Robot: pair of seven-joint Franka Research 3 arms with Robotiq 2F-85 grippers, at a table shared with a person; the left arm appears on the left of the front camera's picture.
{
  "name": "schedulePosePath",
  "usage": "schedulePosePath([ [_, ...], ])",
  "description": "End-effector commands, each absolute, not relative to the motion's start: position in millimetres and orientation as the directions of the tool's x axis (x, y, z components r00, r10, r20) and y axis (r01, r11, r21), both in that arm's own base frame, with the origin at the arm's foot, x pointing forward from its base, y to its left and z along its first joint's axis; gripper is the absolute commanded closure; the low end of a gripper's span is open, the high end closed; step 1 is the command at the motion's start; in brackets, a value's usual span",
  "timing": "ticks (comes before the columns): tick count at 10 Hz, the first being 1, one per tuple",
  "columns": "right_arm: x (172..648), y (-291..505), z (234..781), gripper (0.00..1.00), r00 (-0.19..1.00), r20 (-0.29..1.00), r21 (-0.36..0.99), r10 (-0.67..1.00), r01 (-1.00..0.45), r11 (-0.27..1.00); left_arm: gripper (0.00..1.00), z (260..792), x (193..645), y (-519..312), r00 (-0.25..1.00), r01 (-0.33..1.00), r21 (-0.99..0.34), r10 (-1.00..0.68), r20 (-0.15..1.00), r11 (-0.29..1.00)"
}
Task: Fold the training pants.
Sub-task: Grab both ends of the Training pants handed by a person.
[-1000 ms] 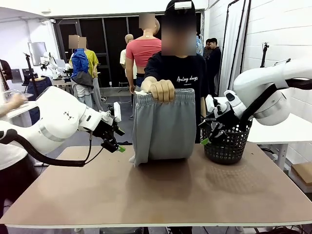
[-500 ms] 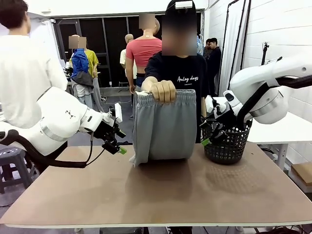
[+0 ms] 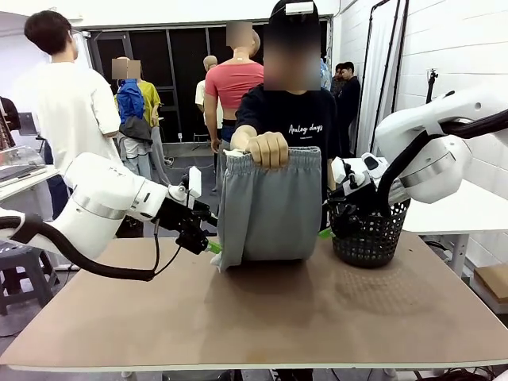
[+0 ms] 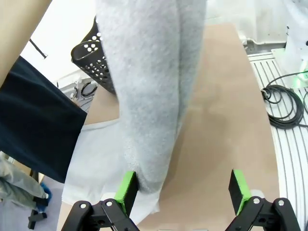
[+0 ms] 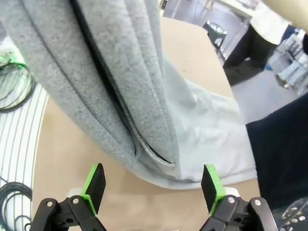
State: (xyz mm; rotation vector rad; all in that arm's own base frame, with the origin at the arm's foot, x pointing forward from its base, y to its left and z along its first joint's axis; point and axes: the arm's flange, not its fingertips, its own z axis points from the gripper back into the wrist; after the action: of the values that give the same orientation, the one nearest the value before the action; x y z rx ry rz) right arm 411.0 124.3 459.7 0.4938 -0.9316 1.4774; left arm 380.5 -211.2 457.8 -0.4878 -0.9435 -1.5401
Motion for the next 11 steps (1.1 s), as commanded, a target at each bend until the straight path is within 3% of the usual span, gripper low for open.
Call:
schedulePosePath([
  [1,416,124,455,0.0,-0.198,0.796,-0.282,0.572,-0.957,0.061,0.0,448,392,-221,-0.234,0.94,0.336,-0.6,0.765,0.062],
  [4,417,129,450,0.0,-0.258,0.829,-0.307,0.496,-0.952,0.019,0.0,450,388,-228,-0.288,0.906,0.407,-0.541,0.79,0.113],
  [7,414,135,449,0.0,-0.263,0.858,-0.296,0.44,-0.955,0.005,0.0,457,376,-235,-0.305,0.925,0.375,-0.473,0.826,0.059],
  [11,404,141,451,0.0,-0.281,0.893,-0.301,0.352,-0.954,0.002,0.0,469,363,-238,-0.313,0.924,0.369,-0.361,0.879,0.098],
])
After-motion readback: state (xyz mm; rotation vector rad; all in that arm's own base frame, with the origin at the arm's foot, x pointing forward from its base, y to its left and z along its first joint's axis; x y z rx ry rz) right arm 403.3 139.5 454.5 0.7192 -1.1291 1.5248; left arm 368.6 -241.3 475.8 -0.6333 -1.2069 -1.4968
